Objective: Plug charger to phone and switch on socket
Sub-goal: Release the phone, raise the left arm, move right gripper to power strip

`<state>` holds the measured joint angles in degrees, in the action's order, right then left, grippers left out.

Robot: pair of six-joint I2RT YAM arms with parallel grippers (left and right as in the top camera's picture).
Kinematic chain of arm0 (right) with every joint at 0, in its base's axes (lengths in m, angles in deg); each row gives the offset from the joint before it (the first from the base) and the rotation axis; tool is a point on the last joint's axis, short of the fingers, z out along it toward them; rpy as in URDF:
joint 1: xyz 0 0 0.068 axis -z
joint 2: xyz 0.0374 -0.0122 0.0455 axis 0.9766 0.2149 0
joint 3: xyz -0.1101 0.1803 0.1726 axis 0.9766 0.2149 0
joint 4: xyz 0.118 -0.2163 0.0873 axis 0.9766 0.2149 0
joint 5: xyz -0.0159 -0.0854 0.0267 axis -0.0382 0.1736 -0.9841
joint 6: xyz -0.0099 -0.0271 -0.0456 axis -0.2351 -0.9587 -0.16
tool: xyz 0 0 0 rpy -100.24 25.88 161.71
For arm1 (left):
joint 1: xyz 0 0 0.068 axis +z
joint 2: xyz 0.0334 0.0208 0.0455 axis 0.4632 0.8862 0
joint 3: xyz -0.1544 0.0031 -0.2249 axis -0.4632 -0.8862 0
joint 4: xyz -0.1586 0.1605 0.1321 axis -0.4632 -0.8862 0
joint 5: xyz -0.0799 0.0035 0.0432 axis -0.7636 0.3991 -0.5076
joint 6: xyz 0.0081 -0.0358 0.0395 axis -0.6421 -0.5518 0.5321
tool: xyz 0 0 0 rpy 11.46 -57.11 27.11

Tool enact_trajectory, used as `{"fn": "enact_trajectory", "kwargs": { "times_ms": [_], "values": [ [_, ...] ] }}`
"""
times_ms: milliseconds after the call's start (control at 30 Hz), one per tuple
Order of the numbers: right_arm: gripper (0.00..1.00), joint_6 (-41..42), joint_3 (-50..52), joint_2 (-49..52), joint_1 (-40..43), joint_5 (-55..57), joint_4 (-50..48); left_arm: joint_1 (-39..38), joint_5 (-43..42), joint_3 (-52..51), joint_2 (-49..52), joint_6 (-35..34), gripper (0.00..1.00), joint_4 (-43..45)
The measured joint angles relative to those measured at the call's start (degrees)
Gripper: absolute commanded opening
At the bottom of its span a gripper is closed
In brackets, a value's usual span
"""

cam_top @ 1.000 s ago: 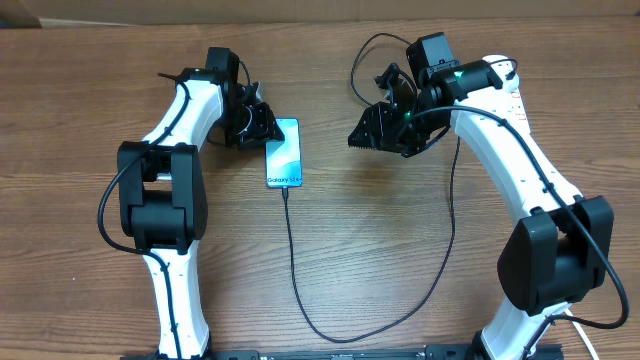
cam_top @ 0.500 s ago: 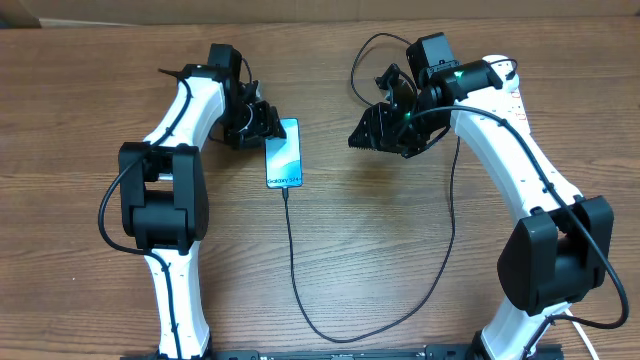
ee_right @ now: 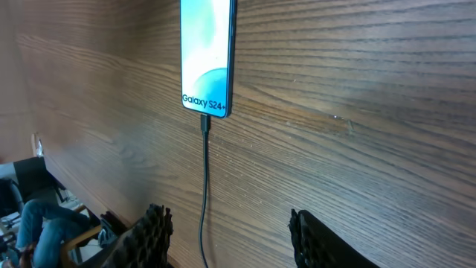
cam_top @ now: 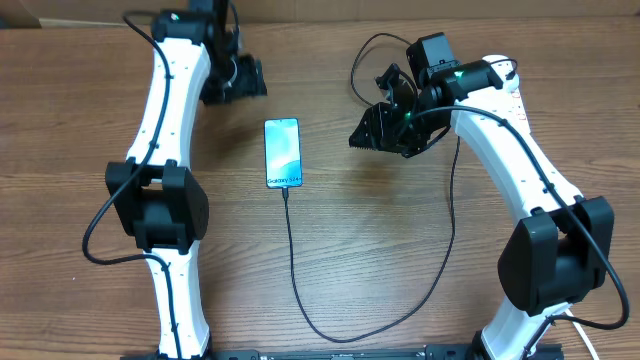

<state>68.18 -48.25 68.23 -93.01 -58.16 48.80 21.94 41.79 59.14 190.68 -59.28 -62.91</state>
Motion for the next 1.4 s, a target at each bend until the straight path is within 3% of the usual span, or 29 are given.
{"fn": "enact_trajectory", "kwargs": {
  "times_ms": [400, 733, 867, 900, 967, 1067, 1400],
  "values": [
    [0.53, -0.63, 0.0, -11.45, 10.1, 0.37, 2.08, 0.0, 2.25, 8.07, -14.32, -0.17, 0.72, -3.3],
    [0.58, -1.46, -0.11, -18.84, 19.65, 6.43, 8.02, 0.0, 3.52, 8.35, -23.3, -0.17, 0.83, -9.14],
    [0.71, -1.51, -0.11, -20.0, 22.38, 9.55, 10.03, 0.0, 3.93, 8.35, -24.74, -0.17, 0.87, -11.76],
    [0.78, -1.55, -0.11, -20.24, 22.91, 10.29, 10.43, 0.0, 4.2, 8.35, -25.0, -0.17, 0.89, -12.31],
    [0.89, -1.81, -0.11, -20.63, 23.78, 11.56, 10.91, 0.0, 4.98, 8.35, -25.38, -0.15, 1.0, -13.31],
    [1.0, -1.57, -0.11, -20.83, 24.83, 13.22, 11.47, 0.0, 6.45, 8.35, -25.66, -0.35, 1.0, -14.4],
    [1.0, 1.66, -0.11, -20.83, 27.78, 21.0, 11.87, 0.0, 11.39, 8.35, -28.17, -1.25, 1.0, -14.93]
  ]
}}
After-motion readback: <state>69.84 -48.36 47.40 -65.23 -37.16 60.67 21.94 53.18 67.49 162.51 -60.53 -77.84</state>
